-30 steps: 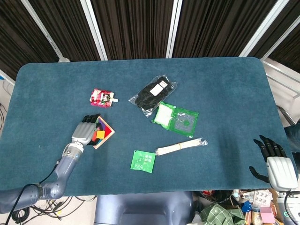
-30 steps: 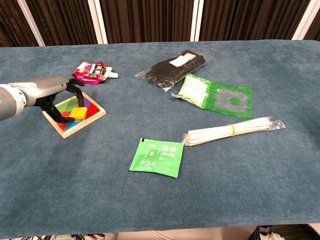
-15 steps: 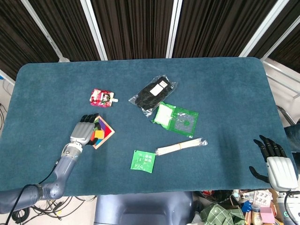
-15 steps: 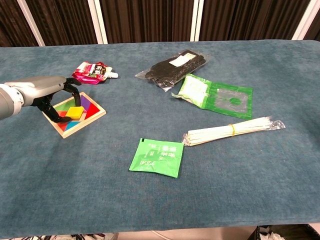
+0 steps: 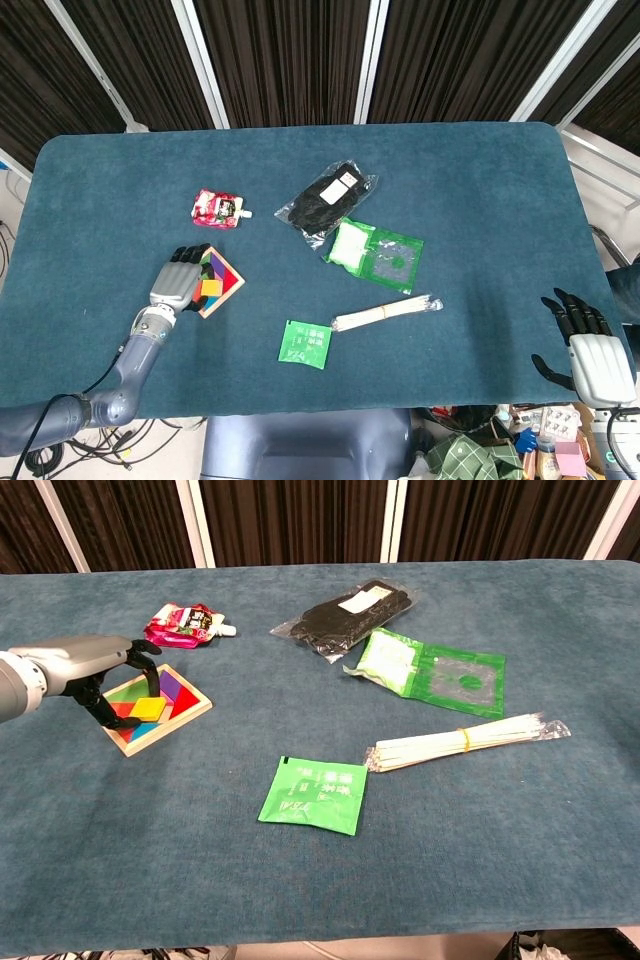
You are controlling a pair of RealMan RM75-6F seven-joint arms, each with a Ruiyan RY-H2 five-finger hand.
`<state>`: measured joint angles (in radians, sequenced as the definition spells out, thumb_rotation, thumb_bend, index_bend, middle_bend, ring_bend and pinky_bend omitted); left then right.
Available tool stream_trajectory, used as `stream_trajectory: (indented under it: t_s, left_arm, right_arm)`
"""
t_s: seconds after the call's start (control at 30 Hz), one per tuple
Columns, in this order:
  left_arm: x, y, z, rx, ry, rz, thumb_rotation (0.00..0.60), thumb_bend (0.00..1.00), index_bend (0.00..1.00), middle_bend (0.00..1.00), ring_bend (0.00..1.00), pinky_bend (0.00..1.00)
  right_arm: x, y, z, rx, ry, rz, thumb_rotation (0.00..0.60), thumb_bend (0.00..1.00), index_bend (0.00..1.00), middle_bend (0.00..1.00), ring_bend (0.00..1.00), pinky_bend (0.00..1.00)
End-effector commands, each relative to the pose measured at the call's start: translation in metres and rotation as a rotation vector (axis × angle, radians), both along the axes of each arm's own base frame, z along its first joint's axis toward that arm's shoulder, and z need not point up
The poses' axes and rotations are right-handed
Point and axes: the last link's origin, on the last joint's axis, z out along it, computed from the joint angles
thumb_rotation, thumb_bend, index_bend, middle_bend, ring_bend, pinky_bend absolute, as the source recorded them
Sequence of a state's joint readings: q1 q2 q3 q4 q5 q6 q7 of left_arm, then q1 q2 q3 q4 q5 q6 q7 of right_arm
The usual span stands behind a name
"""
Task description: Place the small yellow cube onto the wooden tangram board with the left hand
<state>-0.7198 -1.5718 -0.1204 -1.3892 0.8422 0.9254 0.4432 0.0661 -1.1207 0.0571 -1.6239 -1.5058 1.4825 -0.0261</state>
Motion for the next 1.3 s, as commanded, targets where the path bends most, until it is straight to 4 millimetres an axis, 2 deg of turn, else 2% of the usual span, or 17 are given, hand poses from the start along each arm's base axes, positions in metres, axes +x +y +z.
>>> stream_trajectory:
  t_s: [0.03,1.3]
  left_arm:
    - [0.0002,-0.0001,-0.0007,-0.002,0.001,0.001,0.600,0.35,0.43,0.00,0.00,0.00]
    - [0.0088,-0.0005,-0.0056,-0.001,0.021,-0.010,0.600,0.32,0.42,0.00,0.00,0.00]
  right_arm:
    - [0.0000,-0.0001,0.0001,0.000,-0.001,-0.001,0.600,0.17,0.15,0.05,0.08,0.13]
    - [0.0001,-0.0001,0.0002,0.000,-0.003,-0.001,0.600,0.17,0.15,0.05,0.08,0.13]
